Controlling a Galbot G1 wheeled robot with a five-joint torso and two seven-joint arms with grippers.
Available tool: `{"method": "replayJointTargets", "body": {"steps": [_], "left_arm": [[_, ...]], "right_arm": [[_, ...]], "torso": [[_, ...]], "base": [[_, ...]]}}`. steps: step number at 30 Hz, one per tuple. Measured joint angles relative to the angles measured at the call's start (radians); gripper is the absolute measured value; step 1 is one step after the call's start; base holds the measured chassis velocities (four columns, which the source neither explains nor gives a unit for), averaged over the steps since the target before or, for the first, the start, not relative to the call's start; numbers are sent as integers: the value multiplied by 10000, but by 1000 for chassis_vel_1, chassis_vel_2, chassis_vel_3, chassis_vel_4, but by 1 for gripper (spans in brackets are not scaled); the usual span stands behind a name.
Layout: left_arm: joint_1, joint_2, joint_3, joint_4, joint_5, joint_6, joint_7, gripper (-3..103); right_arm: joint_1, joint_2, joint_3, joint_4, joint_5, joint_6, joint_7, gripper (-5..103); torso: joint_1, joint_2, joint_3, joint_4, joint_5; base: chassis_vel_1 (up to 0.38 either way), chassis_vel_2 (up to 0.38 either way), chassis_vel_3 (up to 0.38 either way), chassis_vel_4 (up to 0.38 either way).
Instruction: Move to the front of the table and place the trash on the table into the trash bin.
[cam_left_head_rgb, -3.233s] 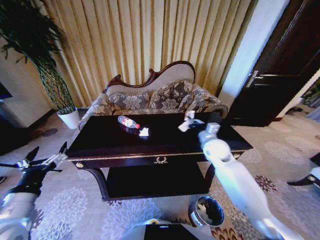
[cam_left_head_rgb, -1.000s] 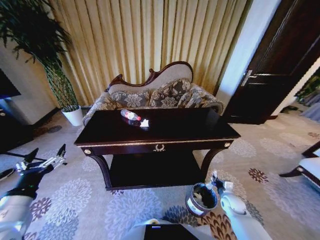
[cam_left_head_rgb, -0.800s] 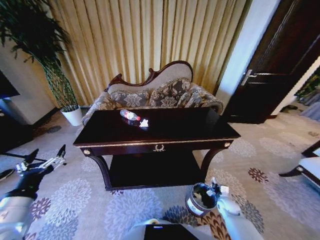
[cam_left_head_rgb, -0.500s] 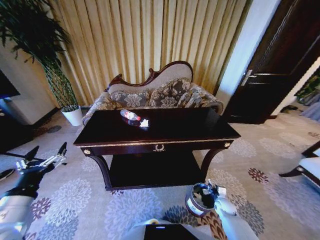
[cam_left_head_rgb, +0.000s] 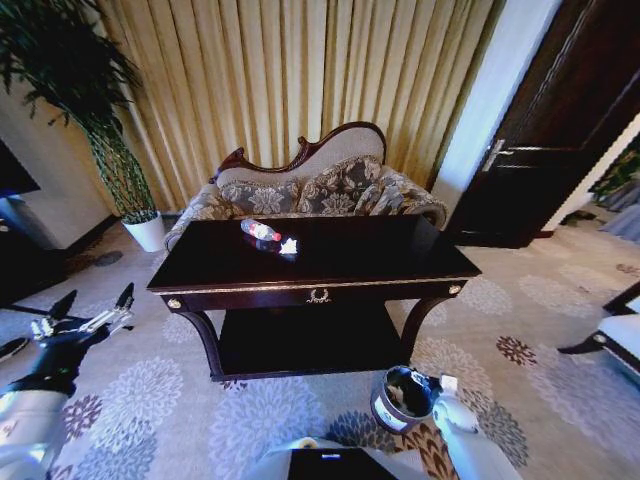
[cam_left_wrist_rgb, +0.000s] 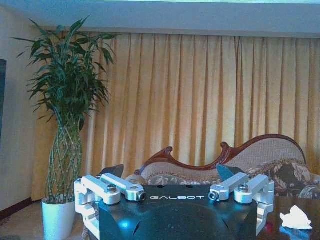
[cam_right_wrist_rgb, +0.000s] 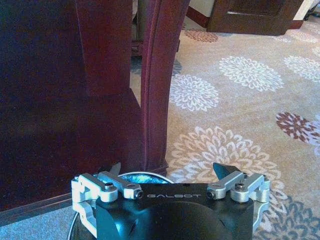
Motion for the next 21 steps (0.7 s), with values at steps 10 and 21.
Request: {"method": "replayJointTargets", "body": {"steps": [10,21], "left_arm": [[4,-16,12,45,-20,-5,-5,100],[-3,-18,1,17,-90,-5,-7,100]], "right_arm": [[-794,-206,327,2516,1184,-13,-200,100],[-2524,-366,978,8649,1535,-444,-314,100]], "torso": [[0,0,0,0,-1],[0,0,-1,-2,-4]], "base": [[0,0,0,0],[0,0,0,0]]}}
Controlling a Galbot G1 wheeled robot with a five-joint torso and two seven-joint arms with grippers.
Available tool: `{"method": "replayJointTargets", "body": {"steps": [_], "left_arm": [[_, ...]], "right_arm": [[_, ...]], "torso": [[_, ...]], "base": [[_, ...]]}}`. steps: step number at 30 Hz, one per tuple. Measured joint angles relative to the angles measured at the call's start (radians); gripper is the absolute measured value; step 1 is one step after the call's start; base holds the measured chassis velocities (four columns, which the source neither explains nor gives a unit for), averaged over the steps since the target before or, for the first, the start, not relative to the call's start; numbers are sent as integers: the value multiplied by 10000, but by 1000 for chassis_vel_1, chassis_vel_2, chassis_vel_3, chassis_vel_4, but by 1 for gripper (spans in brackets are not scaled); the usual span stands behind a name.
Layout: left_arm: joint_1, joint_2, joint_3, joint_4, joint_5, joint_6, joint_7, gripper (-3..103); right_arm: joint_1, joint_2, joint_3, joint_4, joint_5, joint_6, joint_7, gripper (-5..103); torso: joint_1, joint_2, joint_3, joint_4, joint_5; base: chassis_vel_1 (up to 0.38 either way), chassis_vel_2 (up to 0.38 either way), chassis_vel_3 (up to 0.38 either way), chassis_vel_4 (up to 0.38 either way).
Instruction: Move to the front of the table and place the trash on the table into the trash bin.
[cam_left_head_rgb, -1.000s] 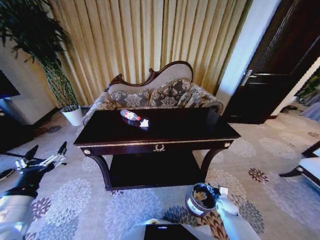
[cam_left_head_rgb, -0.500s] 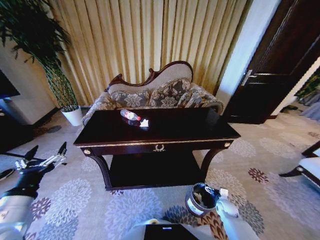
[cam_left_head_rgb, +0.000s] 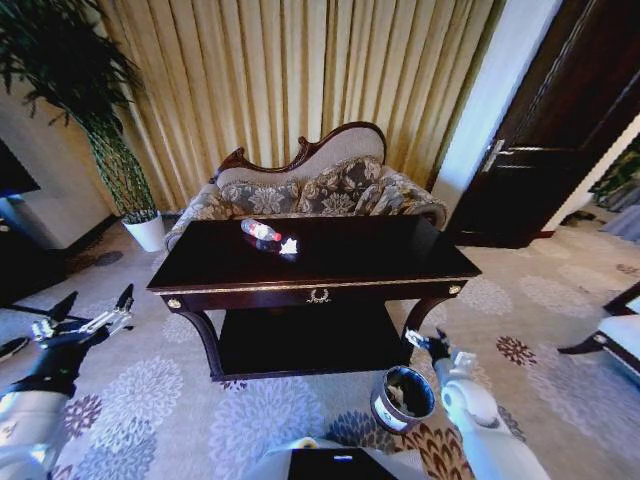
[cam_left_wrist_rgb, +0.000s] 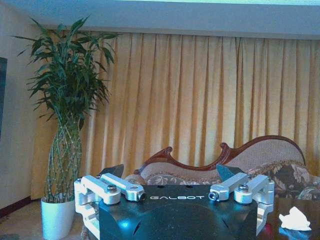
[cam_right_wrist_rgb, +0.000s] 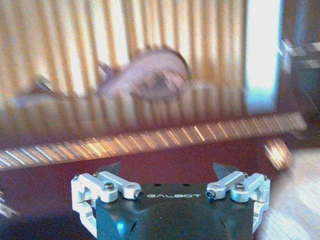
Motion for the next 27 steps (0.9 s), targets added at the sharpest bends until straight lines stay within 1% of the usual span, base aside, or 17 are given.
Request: {"method": "replayJointTargets", "body": {"steps": [2,4,8,19,20,21,22,27], "left_arm": [[-6,-14,-2,-4,-13,2,-5,100],[-6,-30,-3,-5,-26,19,-10,100],[-13,-16,-76,-7,-102,41,-21,100],[-59,77,-205,-11,-189,216,-31,100],[-67,77,-205,-11,-188,236,-33,100],[-67,77,-205,-11,-188,236,-33,100],[-72,85,-205,-11,-189,250,-33,100],[-76,121,-251,-11,-185,391,-44,100]], "right_arm": [[-171,12,17,1232,17,-270,41,100],[-175,28,-36,2073,60,-524,168,100],[-71,-1,-175,2937,62,-761,237,100],[-32,0,-275,3495,18,-817,262,100],[-34,0,-286,3528,14,-822,262,100],[-34,0,-286,3528,14,-822,262,100],[-37,1,-294,3550,7,-825,262,100],[-30,0,-324,3579,-12,-830,262,100]], "torso": [[0,0,0,1,0],[0,0,0,2,1],[0,0,0,3,2],[0,1,0,-1,3],[-1,1,-1,5,2],[-1,1,-1,5,2],[-2,1,-1,1,3],[-2,1,-1,1,3]], "base": [[0,0,0,0],[0,0,0,0],[0,0,0,0],[-7,7,10,-8],[-46,67,76,-54],[-46,67,76,-54],[-74,67,94,-77],[-157,134,138,-146]]}}
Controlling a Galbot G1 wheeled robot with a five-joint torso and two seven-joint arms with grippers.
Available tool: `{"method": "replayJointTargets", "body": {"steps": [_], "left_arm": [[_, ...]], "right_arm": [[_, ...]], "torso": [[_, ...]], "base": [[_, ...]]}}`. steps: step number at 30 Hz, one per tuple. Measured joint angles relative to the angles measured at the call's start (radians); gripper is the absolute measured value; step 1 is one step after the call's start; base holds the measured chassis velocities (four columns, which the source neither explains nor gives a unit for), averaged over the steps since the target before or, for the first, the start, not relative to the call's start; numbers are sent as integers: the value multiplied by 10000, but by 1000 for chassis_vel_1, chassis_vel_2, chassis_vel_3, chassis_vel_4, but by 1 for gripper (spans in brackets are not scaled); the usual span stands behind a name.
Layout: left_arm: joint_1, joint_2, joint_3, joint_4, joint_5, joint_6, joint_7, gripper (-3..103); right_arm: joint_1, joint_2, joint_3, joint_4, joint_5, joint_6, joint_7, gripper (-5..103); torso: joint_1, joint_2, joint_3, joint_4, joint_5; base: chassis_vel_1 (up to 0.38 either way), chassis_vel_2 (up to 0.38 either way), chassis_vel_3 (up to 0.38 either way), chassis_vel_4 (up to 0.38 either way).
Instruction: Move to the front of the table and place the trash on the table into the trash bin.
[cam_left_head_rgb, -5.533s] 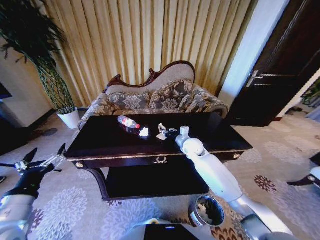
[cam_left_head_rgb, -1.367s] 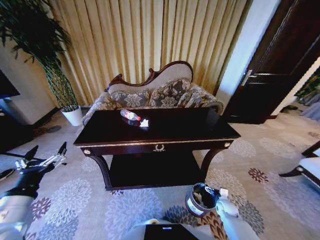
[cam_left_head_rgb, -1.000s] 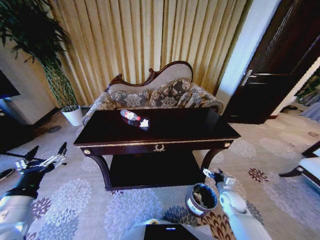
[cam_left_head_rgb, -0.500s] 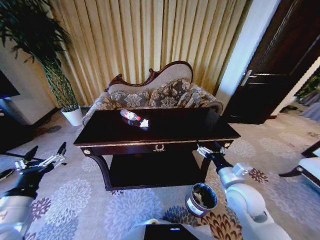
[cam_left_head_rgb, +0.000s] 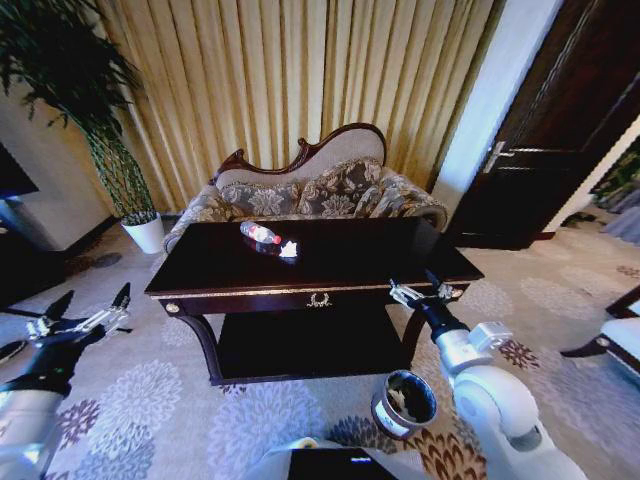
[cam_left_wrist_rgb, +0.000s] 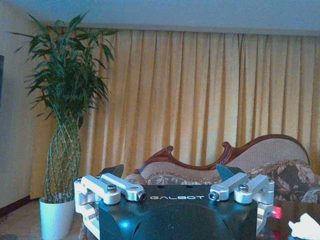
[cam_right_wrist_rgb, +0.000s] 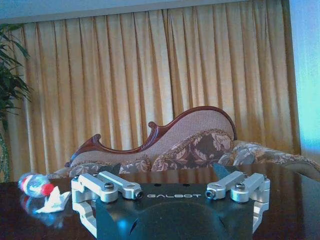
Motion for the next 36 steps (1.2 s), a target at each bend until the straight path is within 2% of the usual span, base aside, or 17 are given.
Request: {"method": "replayJointTargets", "body": {"steps": [8,16,23,26,29,30,35,36], "left_arm": [[-7,35,-200,0,29,687,-17,100],[-55,37,-157,2,51,582,-49,100],[119,-77,-234,1,53,482,-31,100],[281,-221,-317,1,-35,415,-7,100],[310,-282,-337,1,-72,401,0,100],[300,-355,-343,1,-91,401,0,100],[247,-474,-338,2,-104,437,-7,100],[235,-512,-330,2,-111,471,-12,100]], "right_arm": [[-5,24,-12,-55,-54,-1,0,100],[126,-173,-162,-267,58,-17,-7,100],[925,-967,-648,-682,1411,-495,-161,100],[1593,-1576,-1213,-1124,1979,-603,-304,100],[2031,-1882,-1631,-1443,2084,-612,-352,100],[2594,-2173,-2209,-1830,2187,-630,-360,100],[3670,-2504,-3291,-2275,2561,-887,-306,100],[4187,-2609,-3790,-2336,2877,-1060,-167,100]], "torso": [[11,-7,6,1,0],[14,-8,6,1,0],[-7,3,-3,1,3],[-7,3,-2,2,2],[-2,0,1,1,2],[4,-3,3,1,1],[4,-3,3,1,0],[3,-3,2,-1,1]], "base": [[-229,225,238,-246],[-140,143,123,-143],[9,-14,-9,17],[0,0,0,0],[0,0,0,0],[0,0,0,0],[0,0,0,0],[0,0,0,0]]}}
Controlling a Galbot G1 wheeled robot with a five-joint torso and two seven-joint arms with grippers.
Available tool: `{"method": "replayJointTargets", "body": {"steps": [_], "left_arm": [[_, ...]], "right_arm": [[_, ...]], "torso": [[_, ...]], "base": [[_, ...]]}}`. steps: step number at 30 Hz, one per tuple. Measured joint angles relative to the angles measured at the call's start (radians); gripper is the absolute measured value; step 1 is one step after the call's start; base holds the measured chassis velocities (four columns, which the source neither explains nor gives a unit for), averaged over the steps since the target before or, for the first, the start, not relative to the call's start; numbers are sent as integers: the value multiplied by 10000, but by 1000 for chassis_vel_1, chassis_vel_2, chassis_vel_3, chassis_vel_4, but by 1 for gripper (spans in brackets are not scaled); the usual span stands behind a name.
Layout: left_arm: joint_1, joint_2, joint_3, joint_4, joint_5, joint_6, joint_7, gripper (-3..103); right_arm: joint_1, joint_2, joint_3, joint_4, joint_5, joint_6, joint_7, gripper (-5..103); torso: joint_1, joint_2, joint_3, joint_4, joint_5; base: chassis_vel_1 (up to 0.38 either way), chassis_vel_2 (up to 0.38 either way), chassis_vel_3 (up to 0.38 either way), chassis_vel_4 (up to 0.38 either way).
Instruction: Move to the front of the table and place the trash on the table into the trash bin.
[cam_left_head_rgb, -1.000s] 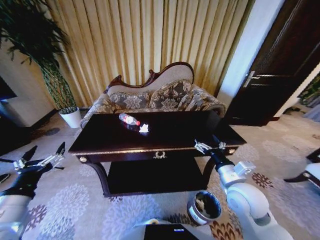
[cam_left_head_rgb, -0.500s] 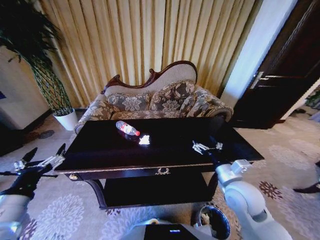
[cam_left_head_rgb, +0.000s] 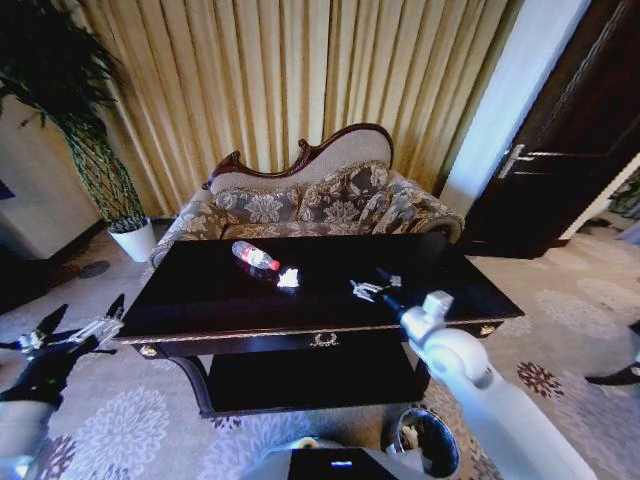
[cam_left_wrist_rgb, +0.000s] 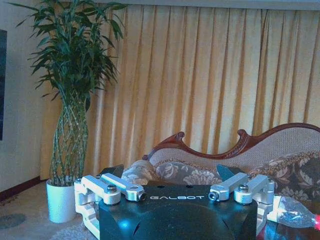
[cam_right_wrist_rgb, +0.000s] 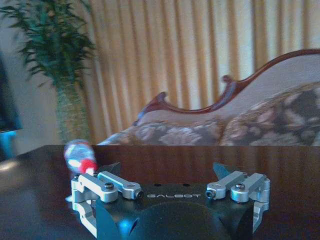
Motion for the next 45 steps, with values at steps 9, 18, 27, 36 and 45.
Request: {"method": "replayJointTargets", "body": {"steps": [9,18,27,36,45], "left_arm": [[62,-296,-133,0,3,20,-21,100],[253,-493,-602,0,-130,-2,-39,100],[185,-600,-586,0,-120,-3,-45,100],[47,-627,-576,0,-113,-3,-54,100],[-14,-552,-632,0,-139,-4,-66,100]], "right_arm": [[2612,-40,-2485,-645,683,-428,499,100],[4441,871,-4557,-1976,662,-717,1244,100],[5140,1524,-5236,-3174,297,-773,1328,100],[5035,1574,-5499,-3387,224,-831,1324,100],[4991,1757,-5586,-3534,-167,-820,1469,73]], "torso": [[0,-1,0,2,-4],[0,0,0,2,-1],[0,0,0,2,-1],[0,0,-1,0,-1],[0,0,-1,2,-1]], "base": [[0,0,0,0],[0,0,0,0],[0,0,0,0],[0,0,0,0],[0,0,0,0]]}}
